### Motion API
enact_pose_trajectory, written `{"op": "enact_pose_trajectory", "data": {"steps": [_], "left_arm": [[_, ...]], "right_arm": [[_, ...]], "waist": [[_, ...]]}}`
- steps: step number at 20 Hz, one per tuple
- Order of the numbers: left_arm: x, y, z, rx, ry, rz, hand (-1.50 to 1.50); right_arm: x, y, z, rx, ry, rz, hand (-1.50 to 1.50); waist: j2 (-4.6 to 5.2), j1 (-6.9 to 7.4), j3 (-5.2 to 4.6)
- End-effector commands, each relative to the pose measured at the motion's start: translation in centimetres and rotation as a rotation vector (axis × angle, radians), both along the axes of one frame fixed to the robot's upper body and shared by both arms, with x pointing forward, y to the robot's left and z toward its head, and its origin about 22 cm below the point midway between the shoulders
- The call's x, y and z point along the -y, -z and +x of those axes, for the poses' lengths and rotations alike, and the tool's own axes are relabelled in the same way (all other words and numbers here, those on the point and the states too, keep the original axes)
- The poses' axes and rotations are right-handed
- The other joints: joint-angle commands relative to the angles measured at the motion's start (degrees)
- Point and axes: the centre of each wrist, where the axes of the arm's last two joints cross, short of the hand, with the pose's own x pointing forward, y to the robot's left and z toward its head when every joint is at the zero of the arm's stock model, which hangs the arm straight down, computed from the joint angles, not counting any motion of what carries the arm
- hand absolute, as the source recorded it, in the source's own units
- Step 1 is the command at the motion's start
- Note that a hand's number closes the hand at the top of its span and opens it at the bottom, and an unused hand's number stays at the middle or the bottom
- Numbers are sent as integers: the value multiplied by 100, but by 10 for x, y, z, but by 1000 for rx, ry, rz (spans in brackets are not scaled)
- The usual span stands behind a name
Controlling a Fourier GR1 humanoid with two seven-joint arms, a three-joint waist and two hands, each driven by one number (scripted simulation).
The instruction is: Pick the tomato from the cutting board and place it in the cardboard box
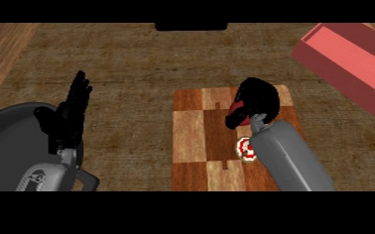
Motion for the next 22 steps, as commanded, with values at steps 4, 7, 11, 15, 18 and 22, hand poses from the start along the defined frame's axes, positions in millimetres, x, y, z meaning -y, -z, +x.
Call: {"op": "enact_pose_trajectory", "data": {"steps": [4,7,11,15,18,22], "left_arm": [[-19,27,-10,-131,-50,-4,0],[-13,28,-15,-129,-51,11,0],[-15,32,-17,-125,-51,16,0],[-18,32,-24,-138,-57,20,0],[-12,33,-23,-119,-72,18,0],[-14,32,-21,-110,-41,13,0]], "right_arm": [[52,-3,-9,-2,-9,-20,150],[44,-19,-13,73,-21,-34,150],[50,-63,-11,171,-49,-74,150],[43,-112,-31,316,-44,-59,150],[34,-140,-49,407,-4,-31,150],[58,-186,-48,476,46,-70,150]], "waist": [[63,-29,-102],[56,-9,-102],[52,-19,-105],[20,-69,-107],[18,-75,-107],[43,-27,-107]]}}
